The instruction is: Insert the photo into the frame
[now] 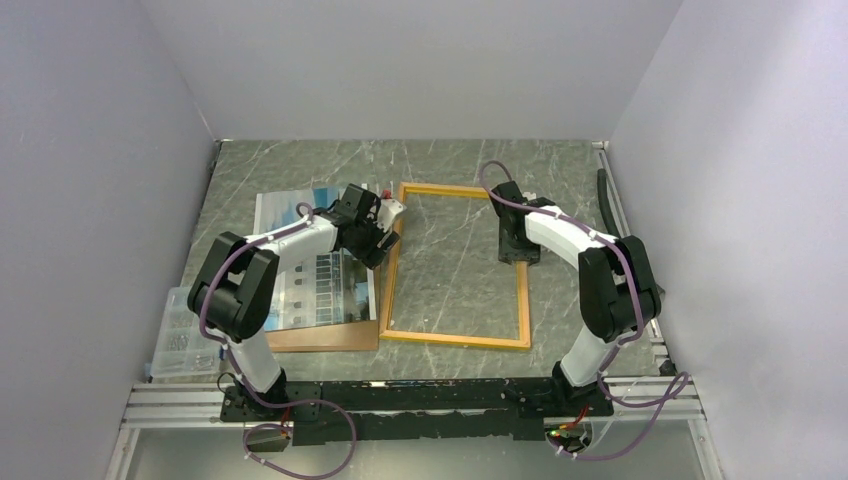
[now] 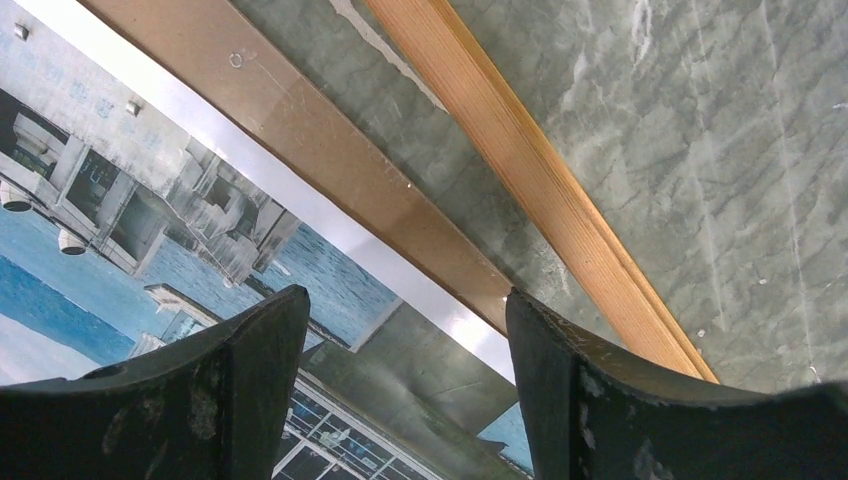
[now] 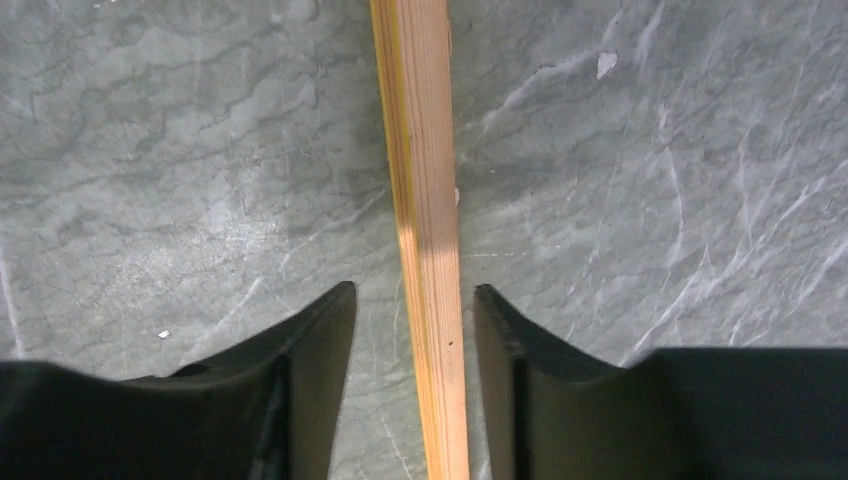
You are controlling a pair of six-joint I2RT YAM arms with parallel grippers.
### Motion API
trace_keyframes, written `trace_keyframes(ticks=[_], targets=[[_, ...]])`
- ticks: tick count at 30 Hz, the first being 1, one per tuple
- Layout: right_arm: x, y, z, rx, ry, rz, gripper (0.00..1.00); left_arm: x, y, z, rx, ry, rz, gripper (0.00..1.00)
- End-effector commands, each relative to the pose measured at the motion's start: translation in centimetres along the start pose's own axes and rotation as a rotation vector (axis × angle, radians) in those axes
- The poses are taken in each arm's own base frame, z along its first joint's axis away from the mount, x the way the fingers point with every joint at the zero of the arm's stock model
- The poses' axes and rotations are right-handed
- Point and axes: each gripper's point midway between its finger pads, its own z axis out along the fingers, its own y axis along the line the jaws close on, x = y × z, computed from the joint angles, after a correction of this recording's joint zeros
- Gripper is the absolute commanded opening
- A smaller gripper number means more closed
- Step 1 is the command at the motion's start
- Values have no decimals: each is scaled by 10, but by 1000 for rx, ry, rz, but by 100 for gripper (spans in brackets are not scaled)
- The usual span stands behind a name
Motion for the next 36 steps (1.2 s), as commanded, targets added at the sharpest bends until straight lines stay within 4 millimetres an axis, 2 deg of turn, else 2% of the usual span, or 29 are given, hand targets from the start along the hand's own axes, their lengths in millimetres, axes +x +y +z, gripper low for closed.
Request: trace_keyframes(ticks=[1, 4, 7, 12, 14, 18, 21, 26, 32, 34, 35, 36], targets=[[-19, -4, -7, 7, -84, 75, 59, -20, 2, -20, 10, -47, 3, 77], [-20, -10, -3, 6, -77, 110, 68, -27, 7, -37, 39, -54, -50, 78], [-19, -9, 10, -28, -53, 134, 66, -30, 20, -52, 39, -50, -103, 79], [-32, 1, 23, -105, -65, 92, 47, -15, 37, -70, 21, -38, -146, 80], [-39, 5, 25, -116, -64, 53, 39, -8, 37, -71, 11, -34, -136, 80], [-54, 3, 28, -86, -69, -9, 25, -6, 32, -66, 19, -46, -139, 81], [-65, 1, 32, -61, -73, -29, 21, -7, 24, -54, 17, -20, -113, 81], [-76, 1, 36, -47, -89, -58, 20, -7, 5, -32, 24, 15, -59, 80], [-87, -6, 33, -9, -117, -78, 21, -4, -6, -9, 28, 51, -22, 80], [-88, -12, 31, 31, -117, -58, 30, -1, -9, -2, 26, 64, -12, 80], [-87, -15, 29, 49, -115, -46, 42, 0, -12, 0, 26, 67, -5, 80], [-86, -18, 27, 62, -117, -33, 50, 0, -14, 2, 23, 67, 0, 80]])
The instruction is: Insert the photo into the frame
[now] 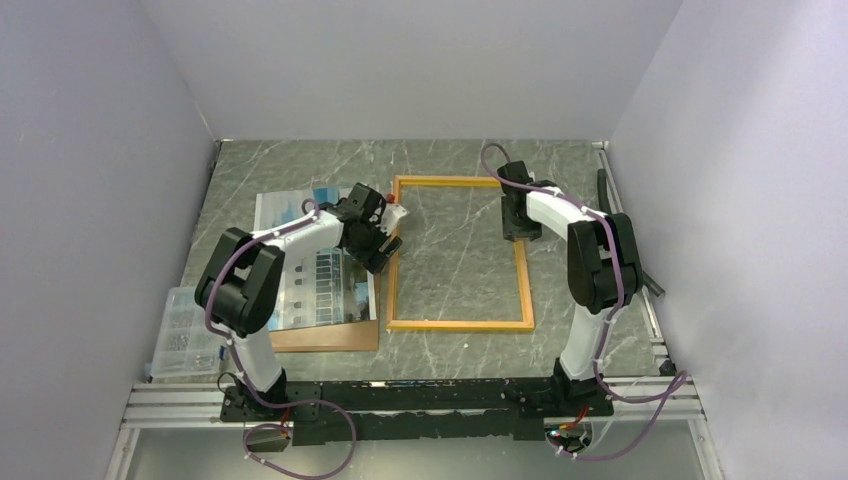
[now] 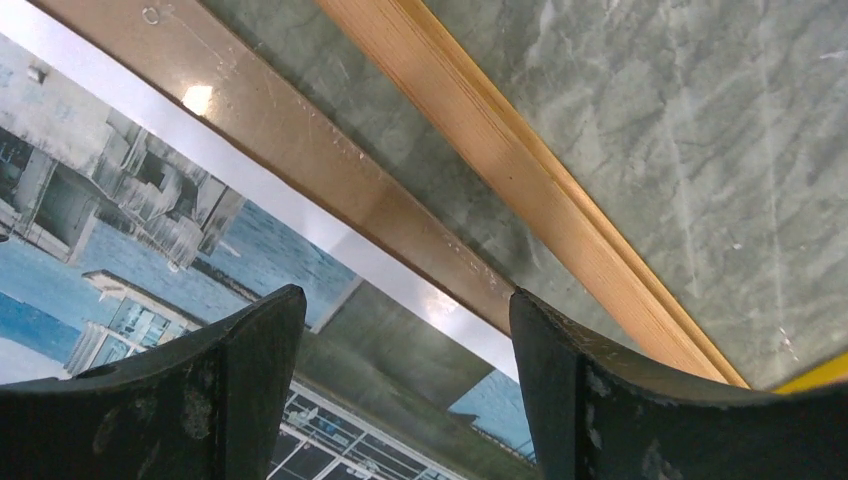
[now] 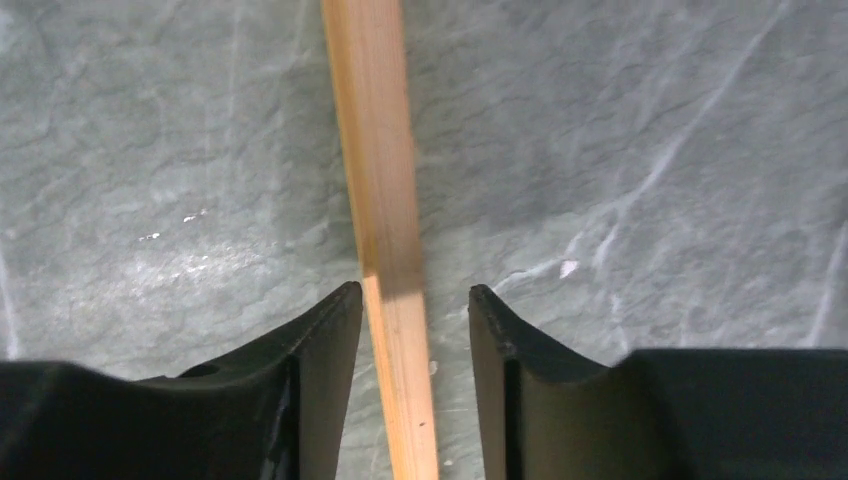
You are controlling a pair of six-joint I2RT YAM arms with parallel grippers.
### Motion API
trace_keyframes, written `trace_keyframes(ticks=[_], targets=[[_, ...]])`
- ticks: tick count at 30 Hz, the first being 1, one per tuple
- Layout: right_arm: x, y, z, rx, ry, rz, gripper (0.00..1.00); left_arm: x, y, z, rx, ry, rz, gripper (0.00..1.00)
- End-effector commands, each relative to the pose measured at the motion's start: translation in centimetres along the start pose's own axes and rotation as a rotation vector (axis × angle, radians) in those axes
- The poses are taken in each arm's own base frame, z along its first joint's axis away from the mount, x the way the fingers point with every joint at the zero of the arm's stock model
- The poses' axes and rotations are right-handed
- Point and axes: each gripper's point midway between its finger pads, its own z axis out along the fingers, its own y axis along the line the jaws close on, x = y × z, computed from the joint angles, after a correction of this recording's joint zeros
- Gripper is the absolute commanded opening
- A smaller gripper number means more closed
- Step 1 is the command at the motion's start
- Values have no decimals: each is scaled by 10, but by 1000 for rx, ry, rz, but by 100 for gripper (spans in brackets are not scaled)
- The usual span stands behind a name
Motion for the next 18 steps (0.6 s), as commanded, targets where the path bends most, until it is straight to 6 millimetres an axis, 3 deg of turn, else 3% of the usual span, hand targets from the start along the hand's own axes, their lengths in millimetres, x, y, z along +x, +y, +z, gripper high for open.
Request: trace_keyframes(ticks=[1, 5, 7, 13, 18], targets=[[-19, -21, -14, 108, -68, 43, 54, -12, -2, 8, -33, -33, 19, 80], [-10, -27, -23, 119, -88, 112, 75, -20, -14, 9, -24, -54, 46, 80], [-7, -27, -28, 112, -98, 143, 81, -22, -20, 10, -15, -53, 60, 80], [-5, -5, -53, -47, -155, 245, 81, -24, -34, 13, 11, -48, 90, 80], [4, 17, -75, -179, -186, 286, 80, -28, -27, 3, -19, -41, 90, 79]])
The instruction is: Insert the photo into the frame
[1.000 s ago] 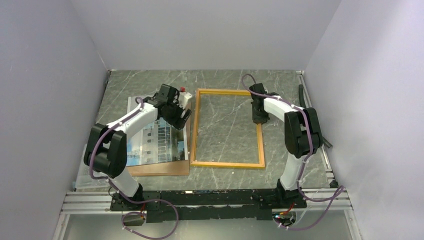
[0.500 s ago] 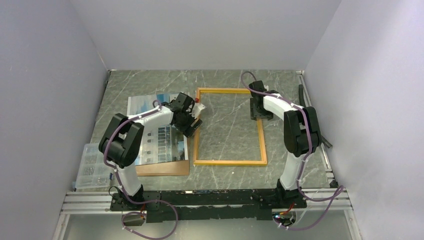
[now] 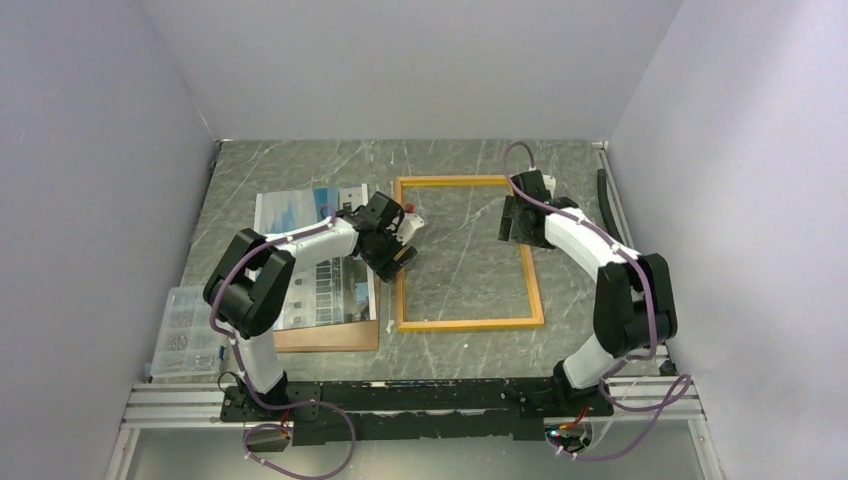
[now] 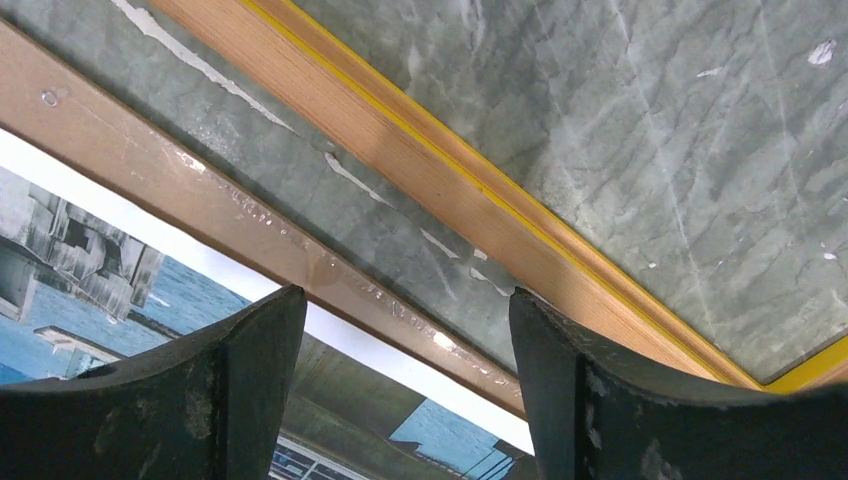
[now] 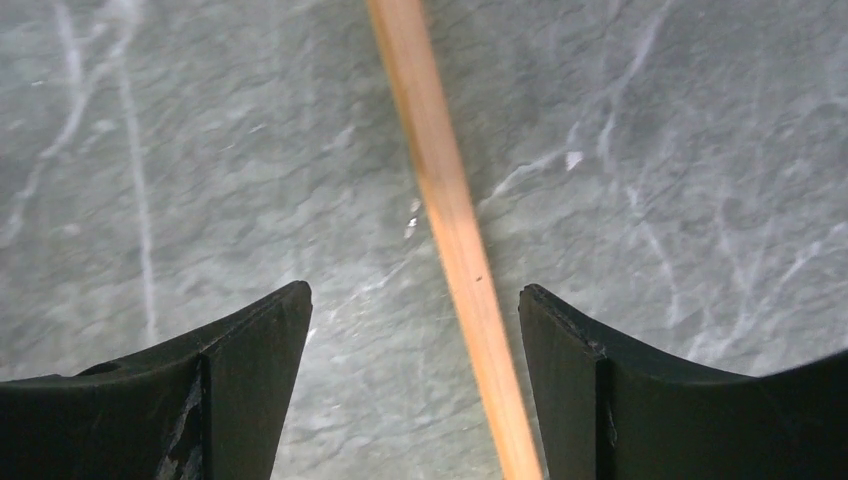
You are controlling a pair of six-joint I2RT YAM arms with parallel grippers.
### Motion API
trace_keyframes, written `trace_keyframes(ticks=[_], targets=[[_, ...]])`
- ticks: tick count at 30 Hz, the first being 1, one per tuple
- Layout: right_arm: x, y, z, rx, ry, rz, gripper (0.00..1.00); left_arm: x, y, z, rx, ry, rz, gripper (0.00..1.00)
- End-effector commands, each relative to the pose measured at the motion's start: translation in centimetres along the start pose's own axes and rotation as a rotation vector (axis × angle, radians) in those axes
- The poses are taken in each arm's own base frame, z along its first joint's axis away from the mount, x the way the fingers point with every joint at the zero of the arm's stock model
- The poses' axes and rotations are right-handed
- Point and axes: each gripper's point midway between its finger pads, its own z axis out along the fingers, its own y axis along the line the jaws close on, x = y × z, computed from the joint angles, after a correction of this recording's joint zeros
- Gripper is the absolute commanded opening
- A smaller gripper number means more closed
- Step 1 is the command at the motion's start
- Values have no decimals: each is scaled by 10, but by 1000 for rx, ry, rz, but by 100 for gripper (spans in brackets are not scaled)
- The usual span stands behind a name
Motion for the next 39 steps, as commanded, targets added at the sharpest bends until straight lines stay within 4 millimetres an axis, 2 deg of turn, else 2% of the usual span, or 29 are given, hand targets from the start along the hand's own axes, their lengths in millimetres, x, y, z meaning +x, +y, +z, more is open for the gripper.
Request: trace_keyframes(ticks=[1, 3, 5, 8, 10, 12, 14, 16, 19, 22, 24, 27, 31, 39], targets=[[-1, 35, -26, -167, -52, 77, 80, -18, 13, -18, -43, -37, -9, 79], [5, 55, -39, -222, -66, 57, 80, -24, 29, -42, -56, -73, -45, 80], [12, 88, -57, -309, -76, 17, 80, -30, 52, -73, -64, -118, -103, 81], [22, 136, -80, -426, -63, -22, 81, -25, 94, -121, -106, -161, -201, 83], [28, 170, -97, -506, -58, -45, 81, -12, 123, -147, -142, -174, -256, 84], [37, 204, -112, -568, -45, -78, 81, 11, 149, -162, -193, -152, -290, 84], [45, 237, -125, -617, -30, -109, 81, 42, 174, -168, -247, -100, -328, 83], [60, 269, -129, -661, 6, -141, 81, 74, 195, -171, -273, -53, -377, 82], [81, 308, -133, -715, 65, -175, 82, 125, 227, -172, -308, -5, -467, 79], [99, 339, -140, -766, 115, -195, 81, 168, 247, -169, -343, 44, -510, 75], [113, 350, -138, -759, 146, -214, 81, 191, 250, -162, -339, 83, -524, 70], [129, 353, -129, -731, 189, -219, 79, 212, 248, -152, -334, 124, -520, 64], [144, 349, -119, -716, 235, -198, 78, 223, 238, -138, -324, 132, -517, 64], [172, 343, -104, -690, 327, -187, 75, 244, 232, -116, -332, 178, -540, 64]])
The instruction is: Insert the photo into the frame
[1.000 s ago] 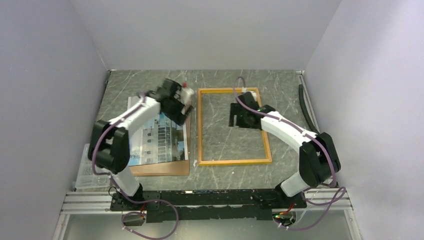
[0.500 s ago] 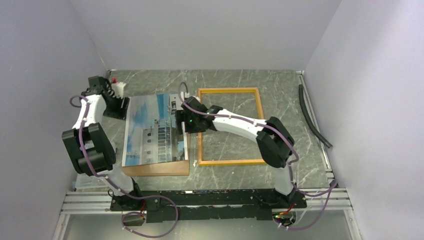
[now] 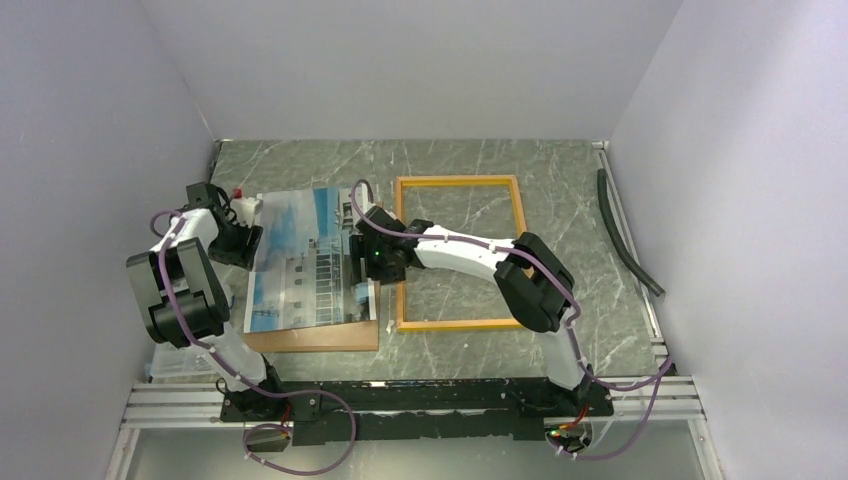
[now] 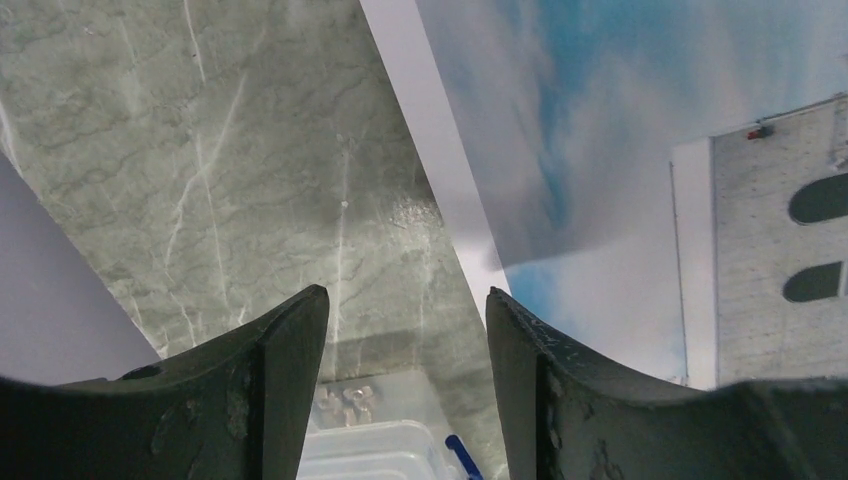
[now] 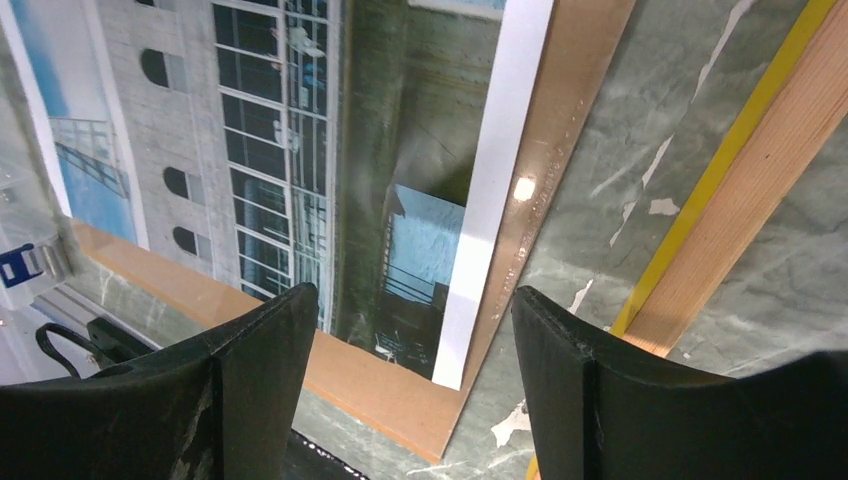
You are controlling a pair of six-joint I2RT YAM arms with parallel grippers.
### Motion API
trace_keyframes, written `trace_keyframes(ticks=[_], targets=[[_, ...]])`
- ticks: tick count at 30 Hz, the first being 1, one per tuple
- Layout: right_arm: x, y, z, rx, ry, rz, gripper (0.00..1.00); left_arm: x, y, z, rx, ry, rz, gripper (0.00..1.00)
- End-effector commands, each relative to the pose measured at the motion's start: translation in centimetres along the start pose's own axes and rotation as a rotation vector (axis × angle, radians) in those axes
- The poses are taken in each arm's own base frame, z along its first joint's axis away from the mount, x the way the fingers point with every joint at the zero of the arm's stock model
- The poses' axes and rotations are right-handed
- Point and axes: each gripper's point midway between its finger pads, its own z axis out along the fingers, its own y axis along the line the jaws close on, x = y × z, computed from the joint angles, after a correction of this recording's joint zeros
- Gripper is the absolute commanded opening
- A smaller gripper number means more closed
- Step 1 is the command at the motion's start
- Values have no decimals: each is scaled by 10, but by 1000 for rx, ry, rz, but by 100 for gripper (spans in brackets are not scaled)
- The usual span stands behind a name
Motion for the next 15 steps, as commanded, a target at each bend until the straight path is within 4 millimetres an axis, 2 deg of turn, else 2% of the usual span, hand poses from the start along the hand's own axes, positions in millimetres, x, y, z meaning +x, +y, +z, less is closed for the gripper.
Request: trace_keyframes(ticks=[1, 5, 11, 15], targets=[[15, -4, 12, -9, 53, 47, 74, 2, 3, 12, -26, -9, 23, 64], [23, -7, 17, -9, 71, 50, 72, 7, -7, 18, -6, -9, 21, 60], [35, -12, 25, -8, 105, 65, 68, 13, -25, 22, 19, 3, 30, 58], [35, -12, 23, -12, 101, 66, 67, 16, -37, 24, 43, 10, 40, 56]])
